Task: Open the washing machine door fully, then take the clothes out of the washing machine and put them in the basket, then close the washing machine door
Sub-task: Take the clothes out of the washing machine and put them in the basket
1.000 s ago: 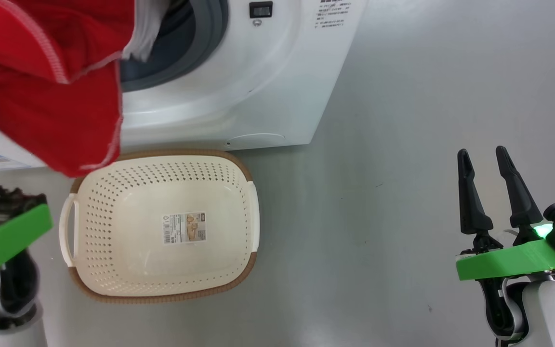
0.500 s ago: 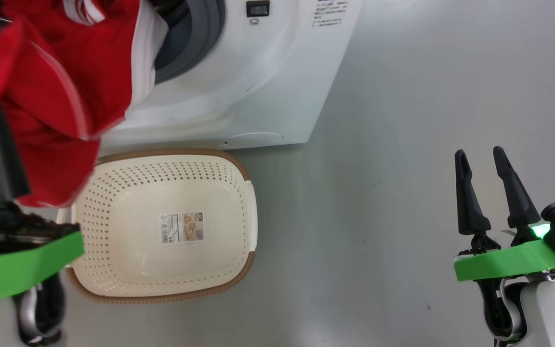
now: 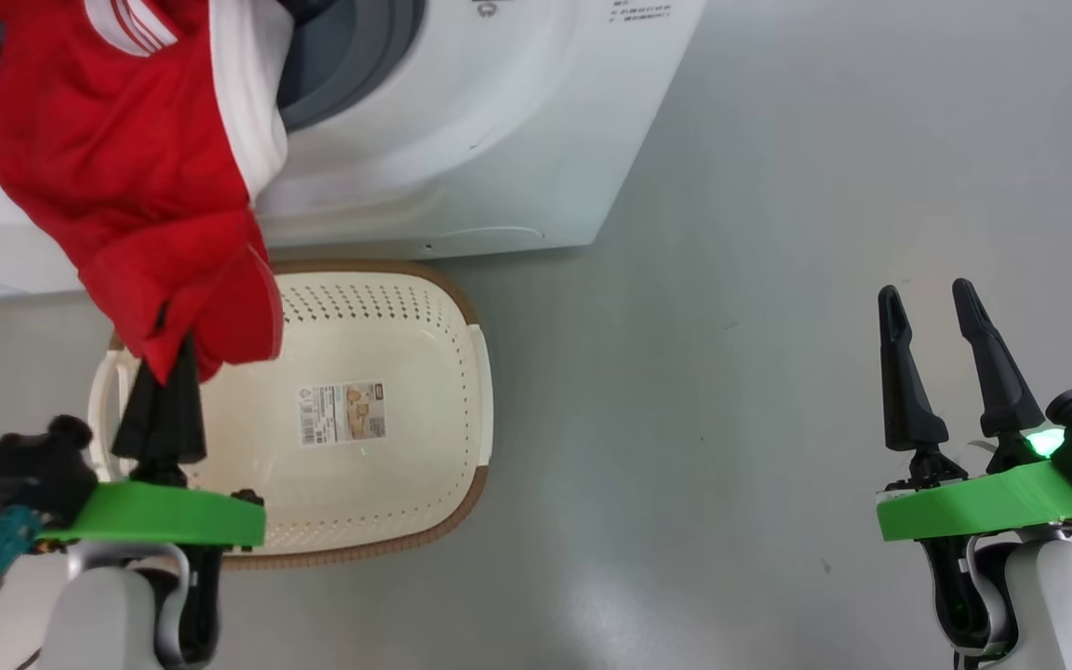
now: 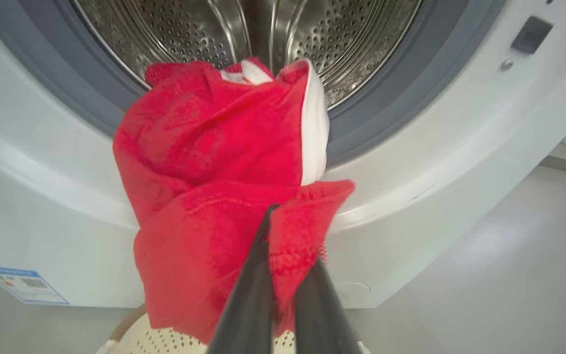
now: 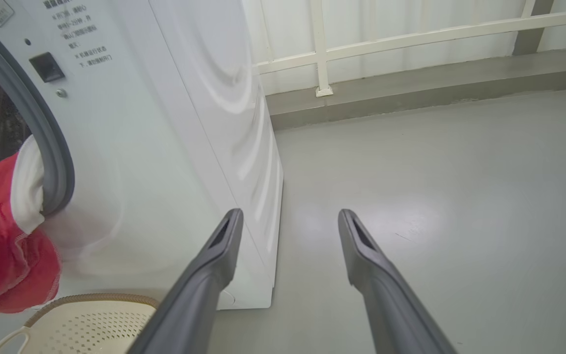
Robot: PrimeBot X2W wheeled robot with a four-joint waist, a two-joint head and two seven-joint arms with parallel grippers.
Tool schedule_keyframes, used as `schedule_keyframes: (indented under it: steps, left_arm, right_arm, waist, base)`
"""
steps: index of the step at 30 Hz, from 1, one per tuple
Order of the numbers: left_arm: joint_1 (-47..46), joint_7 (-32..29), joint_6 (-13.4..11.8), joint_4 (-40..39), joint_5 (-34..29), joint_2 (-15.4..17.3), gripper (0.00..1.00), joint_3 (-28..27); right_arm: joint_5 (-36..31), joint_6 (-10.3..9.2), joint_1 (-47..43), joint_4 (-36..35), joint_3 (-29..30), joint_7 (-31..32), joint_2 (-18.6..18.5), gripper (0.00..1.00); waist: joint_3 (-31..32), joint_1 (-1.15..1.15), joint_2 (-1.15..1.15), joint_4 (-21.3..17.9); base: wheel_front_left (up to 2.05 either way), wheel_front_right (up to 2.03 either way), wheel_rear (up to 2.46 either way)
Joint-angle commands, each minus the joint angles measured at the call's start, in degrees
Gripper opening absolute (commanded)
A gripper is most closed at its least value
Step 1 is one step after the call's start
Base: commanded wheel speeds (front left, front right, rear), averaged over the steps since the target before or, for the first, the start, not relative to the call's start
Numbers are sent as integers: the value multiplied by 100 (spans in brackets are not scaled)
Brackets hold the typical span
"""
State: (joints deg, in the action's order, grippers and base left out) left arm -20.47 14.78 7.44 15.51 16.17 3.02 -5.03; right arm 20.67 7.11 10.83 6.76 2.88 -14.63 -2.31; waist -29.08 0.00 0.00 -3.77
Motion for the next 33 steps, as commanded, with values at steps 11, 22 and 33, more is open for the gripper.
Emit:
schedule_keyframes:
  steps: [11,22,33]
  left_arm:
    - [-914,22,4,1802,-78,369,0,173]
    - [-2034,22,4,3071,-143,572,1,273]
    - [-2328,22,4,3319,-127,583,100,189]
  right_arm:
    - [53,37,256,-221,-201,-37,-56,100]
    - [80,37,514,-319,-224,-37,-56,100]
    - [78,37,573,-307,-184,-37,-56,100]
  waist:
    - [-607,0,0,-73]
    - [-1142,0,0,-170]
    - [-1169,0,0,-172]
  base:
    - [0,0,0]
    - [0,0,0]
    - [0,0,0]
